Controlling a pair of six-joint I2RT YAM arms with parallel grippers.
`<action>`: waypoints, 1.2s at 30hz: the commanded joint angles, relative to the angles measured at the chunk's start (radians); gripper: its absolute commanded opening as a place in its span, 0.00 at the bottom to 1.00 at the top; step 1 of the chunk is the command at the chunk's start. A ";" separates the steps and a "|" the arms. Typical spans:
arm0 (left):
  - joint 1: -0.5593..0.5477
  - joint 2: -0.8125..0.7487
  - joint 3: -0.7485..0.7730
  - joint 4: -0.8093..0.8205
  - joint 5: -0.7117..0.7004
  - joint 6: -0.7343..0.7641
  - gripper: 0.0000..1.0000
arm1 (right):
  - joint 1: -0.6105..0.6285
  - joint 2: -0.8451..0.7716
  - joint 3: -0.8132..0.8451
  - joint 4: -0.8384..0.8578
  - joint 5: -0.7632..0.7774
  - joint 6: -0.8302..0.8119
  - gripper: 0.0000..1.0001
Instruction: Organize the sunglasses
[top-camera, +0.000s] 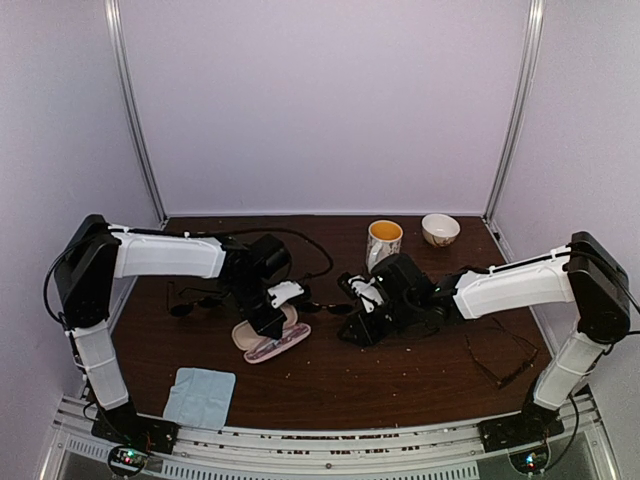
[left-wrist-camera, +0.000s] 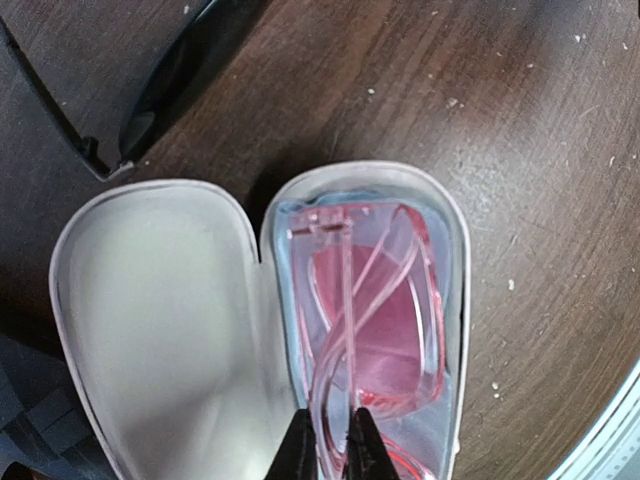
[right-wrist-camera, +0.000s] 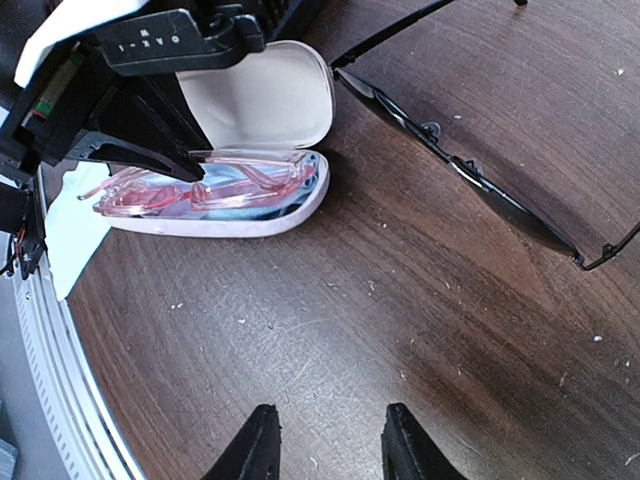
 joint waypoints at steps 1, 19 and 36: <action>-0.016 -0.033 -0.036 0.069 -0.013 0.015 0.00 | -0.004 -0.021 0.008 0.008 0.013 0.002 0.36; -0.105 -0.057 -0.058 0.113 -0.132 -0.053 0.21 | -0.003 -0.044 -0.012 0.012 0.009 0.015 0.36; -0.107 -0.164 -0.044 0.096 -0.170 -0.083 0.46 | -0.002 -0.047 -0.064 0.119 -0.021 0.131 0.36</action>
